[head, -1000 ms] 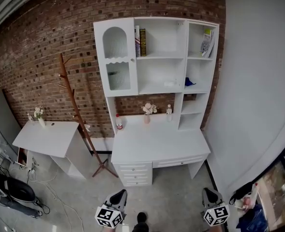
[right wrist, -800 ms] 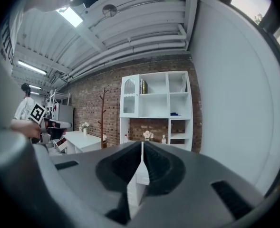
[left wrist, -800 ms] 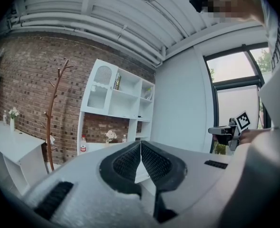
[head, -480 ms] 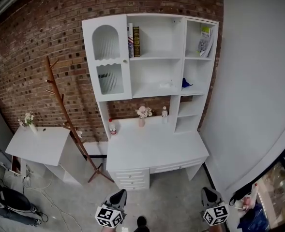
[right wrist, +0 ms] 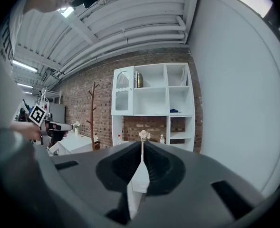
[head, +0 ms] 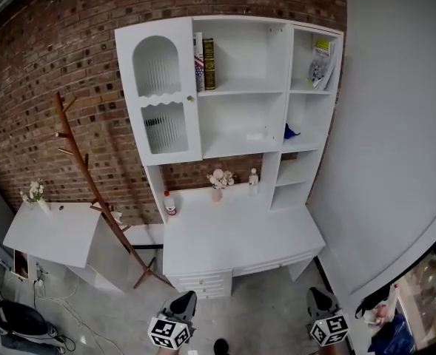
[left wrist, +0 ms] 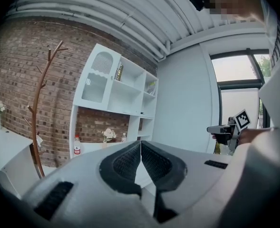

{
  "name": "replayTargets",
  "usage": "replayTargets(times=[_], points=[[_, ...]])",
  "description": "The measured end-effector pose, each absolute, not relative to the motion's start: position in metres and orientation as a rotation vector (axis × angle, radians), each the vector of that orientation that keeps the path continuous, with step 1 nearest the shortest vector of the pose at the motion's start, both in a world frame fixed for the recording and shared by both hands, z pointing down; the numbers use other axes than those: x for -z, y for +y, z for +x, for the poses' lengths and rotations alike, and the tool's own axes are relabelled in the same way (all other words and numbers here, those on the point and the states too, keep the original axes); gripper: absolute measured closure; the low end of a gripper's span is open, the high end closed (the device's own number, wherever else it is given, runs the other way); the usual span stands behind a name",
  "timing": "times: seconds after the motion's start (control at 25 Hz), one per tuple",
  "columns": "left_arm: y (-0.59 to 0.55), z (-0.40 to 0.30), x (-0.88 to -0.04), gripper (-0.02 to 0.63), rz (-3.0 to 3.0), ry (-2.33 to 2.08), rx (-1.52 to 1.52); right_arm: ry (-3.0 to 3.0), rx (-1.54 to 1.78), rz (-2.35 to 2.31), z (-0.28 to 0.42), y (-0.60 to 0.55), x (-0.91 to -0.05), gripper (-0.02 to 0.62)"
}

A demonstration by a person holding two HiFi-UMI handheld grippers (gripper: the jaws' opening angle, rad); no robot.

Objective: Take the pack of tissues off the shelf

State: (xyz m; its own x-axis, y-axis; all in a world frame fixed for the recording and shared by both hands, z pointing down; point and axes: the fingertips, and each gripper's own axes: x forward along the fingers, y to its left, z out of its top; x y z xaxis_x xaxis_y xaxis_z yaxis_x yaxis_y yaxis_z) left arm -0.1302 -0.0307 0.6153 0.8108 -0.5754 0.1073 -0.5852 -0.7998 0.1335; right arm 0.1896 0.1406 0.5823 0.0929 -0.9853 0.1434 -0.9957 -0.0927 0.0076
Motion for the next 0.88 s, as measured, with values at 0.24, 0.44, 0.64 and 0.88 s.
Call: replayTargets(times=[0.24, 0.44, 0.64, 0.88], points=[[-0.073, -0.127, -0.610, 0.580, 2.850, -0.889, -0.081, -2.016, -0.136, 2.257, 0.190, 0.104, -0.574, 0.561], [-0.109, -0.130, -0.606, 0.580, 2.867, -0.873, -0.077, -1.988, -0.118, 2.270, 0.192, 0.077, -0.568, 0.561], [-0.140, -0.134, -0.605, 0.580, 2.880, -0.855, -0.071, -1.966, -0.098, 2.282, 0.185, 0.051, -0.566, 0.561], [-0.168, -0.134, -0.605, 0.580, 2.891, -0.823, -0.065, -1.940, -0.081, 2.311, 0.181, 0.027, -0.563, 0.561]])
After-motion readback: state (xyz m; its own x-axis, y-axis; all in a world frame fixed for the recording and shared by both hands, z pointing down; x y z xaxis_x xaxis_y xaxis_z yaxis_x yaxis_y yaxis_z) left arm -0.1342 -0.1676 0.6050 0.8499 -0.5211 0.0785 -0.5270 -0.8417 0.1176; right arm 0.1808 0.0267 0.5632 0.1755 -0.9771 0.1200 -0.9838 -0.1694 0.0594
